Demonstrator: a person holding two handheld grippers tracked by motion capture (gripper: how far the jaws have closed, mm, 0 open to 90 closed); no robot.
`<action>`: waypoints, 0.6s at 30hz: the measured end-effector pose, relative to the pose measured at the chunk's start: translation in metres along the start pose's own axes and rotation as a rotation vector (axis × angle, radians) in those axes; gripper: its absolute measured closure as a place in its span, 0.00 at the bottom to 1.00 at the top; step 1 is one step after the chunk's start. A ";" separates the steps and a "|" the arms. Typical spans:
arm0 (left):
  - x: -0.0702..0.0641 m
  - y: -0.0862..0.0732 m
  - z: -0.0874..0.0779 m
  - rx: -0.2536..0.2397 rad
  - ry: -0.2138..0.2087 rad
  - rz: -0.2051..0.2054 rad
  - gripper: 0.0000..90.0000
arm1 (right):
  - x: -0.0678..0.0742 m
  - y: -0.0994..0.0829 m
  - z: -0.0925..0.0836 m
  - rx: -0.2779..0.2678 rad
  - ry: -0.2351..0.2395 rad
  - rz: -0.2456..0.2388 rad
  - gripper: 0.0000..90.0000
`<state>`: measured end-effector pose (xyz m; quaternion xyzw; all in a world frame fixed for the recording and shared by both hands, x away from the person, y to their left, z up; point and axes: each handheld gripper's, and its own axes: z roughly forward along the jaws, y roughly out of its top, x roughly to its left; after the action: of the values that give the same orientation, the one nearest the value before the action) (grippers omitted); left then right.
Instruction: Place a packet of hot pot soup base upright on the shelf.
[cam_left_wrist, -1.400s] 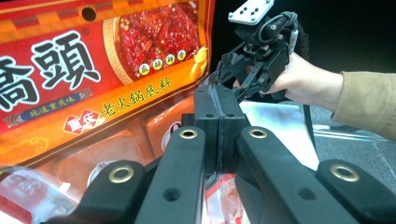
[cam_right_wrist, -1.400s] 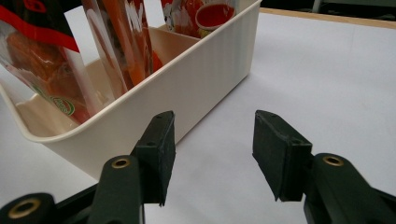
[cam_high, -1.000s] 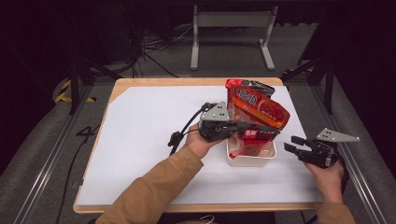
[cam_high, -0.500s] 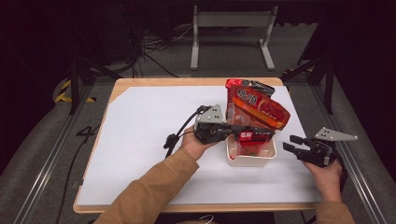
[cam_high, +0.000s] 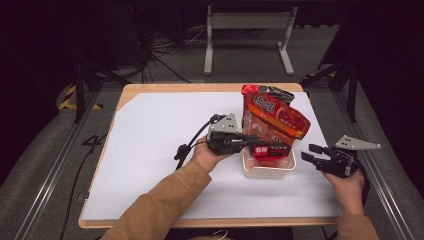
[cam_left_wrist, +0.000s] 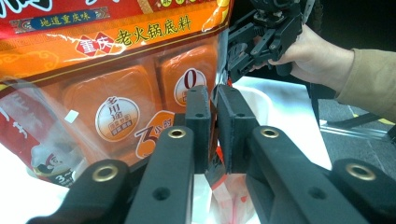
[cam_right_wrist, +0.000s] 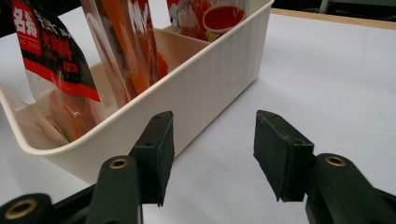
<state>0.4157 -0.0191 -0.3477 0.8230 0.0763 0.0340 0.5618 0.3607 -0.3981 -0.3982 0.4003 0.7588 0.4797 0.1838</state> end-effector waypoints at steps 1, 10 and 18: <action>0.001 0.000 0.000 0.002 -0.004 0.001 0.89 | 0.000 0.000 0.000 -0.001 0.001 -0.001 0.53; -0.001 0.002 -0.007 -0.029 -0.027 -0.020 0.61 | 0.002 0.004 0.001 -0.008 0.006 -0.010 0.52; -0.004 0.009 -0.027 -0.059 -0.025 -0.047 0.41 | 0.006 0.011 0.001 -0.023 0.012 -0.029 0.48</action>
<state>0.4091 0.0015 -0.3295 0.8046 0.0875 0.0130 0.5872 0.3622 -0.3906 -0.3883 0.3844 0.7601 0.4880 0.1907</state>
